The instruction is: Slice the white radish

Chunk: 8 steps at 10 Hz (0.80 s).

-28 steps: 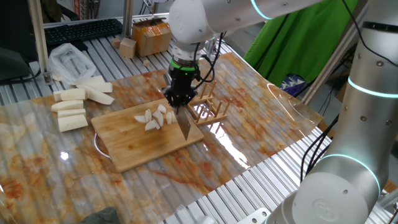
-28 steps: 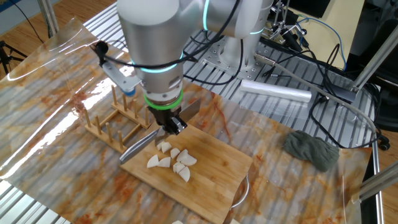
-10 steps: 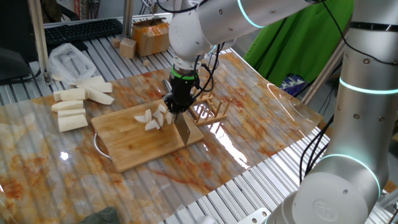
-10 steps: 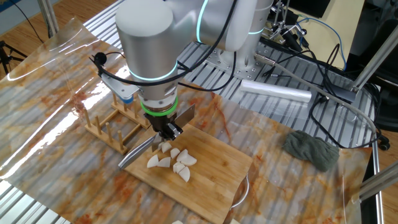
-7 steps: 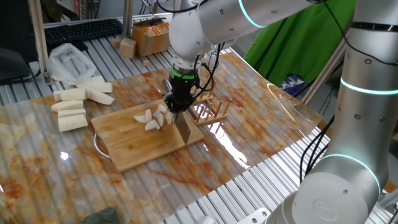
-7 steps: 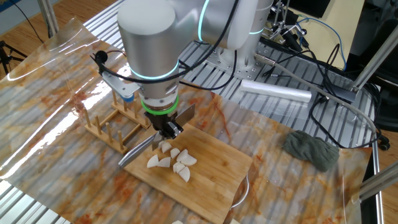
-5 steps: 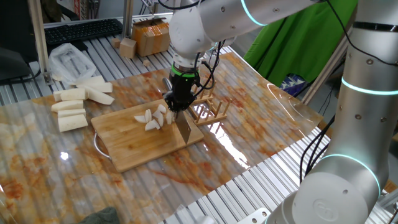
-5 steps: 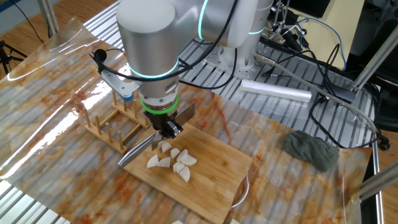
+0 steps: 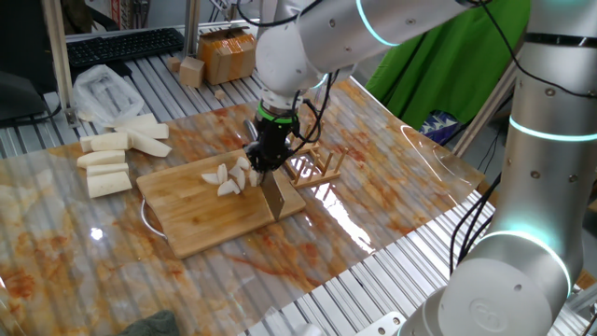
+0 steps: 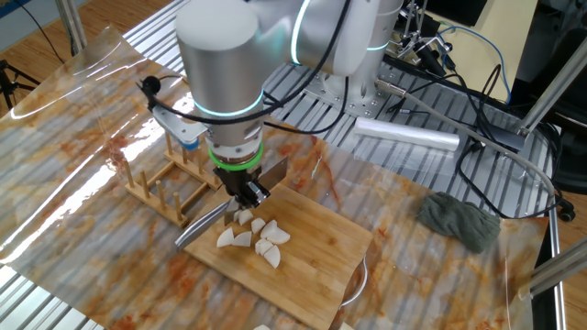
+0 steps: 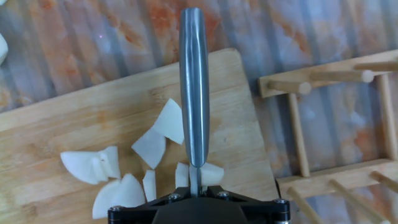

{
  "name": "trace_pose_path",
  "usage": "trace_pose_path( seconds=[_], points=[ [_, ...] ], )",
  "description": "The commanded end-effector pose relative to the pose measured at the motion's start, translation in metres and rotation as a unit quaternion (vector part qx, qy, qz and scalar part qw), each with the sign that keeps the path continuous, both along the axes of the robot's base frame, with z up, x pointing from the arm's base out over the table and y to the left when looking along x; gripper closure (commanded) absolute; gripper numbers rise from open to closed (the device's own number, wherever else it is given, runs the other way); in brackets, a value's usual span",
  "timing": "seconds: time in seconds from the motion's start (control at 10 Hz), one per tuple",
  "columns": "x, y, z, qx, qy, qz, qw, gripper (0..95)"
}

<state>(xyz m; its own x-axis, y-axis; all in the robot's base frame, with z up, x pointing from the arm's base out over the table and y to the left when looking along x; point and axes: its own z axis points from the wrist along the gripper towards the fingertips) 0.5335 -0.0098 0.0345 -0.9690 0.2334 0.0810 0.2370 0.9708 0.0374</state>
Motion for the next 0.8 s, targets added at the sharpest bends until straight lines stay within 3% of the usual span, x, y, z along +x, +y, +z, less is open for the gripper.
trace_pose_path(
  seconds=[0.1,0.3,0.8],
  points=[
    [0.004,0.008,0.013,0.001,0.017,-0.008,0.9998,95.0],
    [0.003,0.008,0.015,-0.001,0.016,-0.006,0.9998,95.0],
    [-0.001,0.000,0.043,-0.012,0.026,0.003,0.9996,95.0]
  ],
)
